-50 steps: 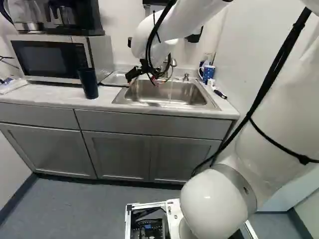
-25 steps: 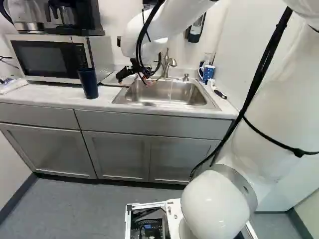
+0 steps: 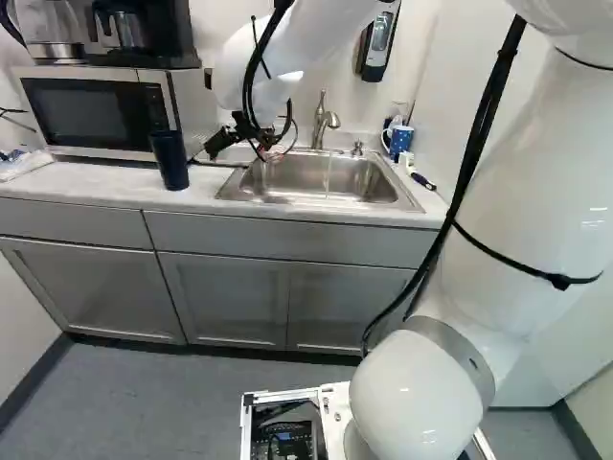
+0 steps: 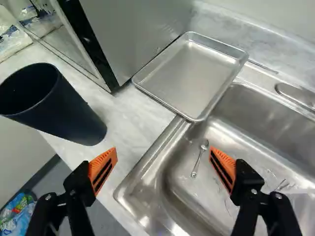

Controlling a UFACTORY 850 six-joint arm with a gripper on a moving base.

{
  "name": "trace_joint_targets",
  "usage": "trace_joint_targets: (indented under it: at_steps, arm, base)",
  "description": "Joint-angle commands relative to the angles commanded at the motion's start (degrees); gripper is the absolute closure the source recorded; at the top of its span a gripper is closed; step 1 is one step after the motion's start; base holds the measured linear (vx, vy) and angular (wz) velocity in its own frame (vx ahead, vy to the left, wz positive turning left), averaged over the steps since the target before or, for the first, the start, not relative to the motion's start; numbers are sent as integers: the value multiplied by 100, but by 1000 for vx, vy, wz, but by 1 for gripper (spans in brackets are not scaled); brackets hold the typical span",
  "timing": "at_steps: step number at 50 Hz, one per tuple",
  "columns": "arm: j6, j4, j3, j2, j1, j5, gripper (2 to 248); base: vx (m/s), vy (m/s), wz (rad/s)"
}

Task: Rinse the cup and place it in the tray

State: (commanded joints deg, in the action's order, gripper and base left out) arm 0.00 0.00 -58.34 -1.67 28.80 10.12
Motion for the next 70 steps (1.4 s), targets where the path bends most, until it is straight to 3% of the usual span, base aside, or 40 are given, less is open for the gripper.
trace_joint_targets:
  at_steps: [32, 51, 70]
  arm:
    - [0, 0, 10, 11, 595, -36, 3]
    - [0, 0, -70, -235, 906, -221, 3]
    - [0, 0, -18, -429, 966, -582, 3]
  base:
    - [0, 0, 0]
    - [0, 0, 0]
    - [0, 0, 0]
